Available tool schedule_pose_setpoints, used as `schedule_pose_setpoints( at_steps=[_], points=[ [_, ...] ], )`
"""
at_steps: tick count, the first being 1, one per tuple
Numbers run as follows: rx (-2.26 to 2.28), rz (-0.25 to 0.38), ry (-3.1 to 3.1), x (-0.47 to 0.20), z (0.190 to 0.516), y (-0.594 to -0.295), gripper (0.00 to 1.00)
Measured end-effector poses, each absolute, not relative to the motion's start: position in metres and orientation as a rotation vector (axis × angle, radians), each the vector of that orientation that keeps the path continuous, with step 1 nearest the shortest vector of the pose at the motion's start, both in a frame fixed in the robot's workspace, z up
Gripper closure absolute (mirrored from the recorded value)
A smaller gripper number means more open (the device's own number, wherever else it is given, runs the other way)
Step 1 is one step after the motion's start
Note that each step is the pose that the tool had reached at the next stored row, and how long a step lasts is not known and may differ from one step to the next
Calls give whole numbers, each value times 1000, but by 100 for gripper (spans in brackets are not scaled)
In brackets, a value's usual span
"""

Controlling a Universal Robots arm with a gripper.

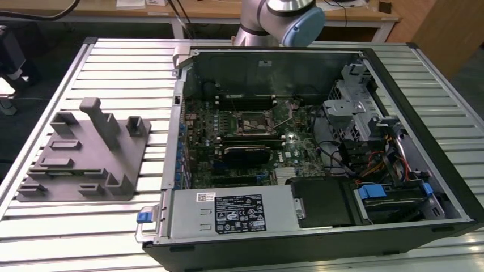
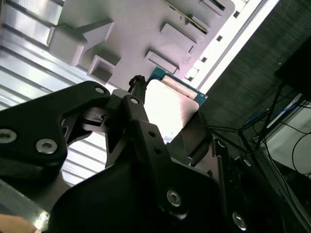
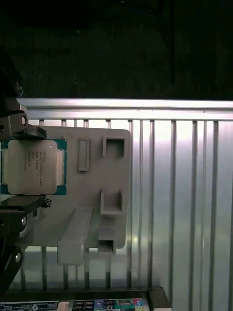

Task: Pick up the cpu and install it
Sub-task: 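Pick up the cpu and move it towards the insertion slot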

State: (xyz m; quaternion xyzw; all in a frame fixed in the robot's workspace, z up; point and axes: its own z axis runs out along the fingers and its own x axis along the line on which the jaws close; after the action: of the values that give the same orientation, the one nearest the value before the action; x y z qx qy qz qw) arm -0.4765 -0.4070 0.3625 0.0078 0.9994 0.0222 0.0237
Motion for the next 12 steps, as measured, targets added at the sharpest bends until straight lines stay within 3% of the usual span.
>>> schedule_pose_setpoints(
  at_steps=[12],
  points=[
    [24,69,3090,-477,389,-407,45]
  ],
)
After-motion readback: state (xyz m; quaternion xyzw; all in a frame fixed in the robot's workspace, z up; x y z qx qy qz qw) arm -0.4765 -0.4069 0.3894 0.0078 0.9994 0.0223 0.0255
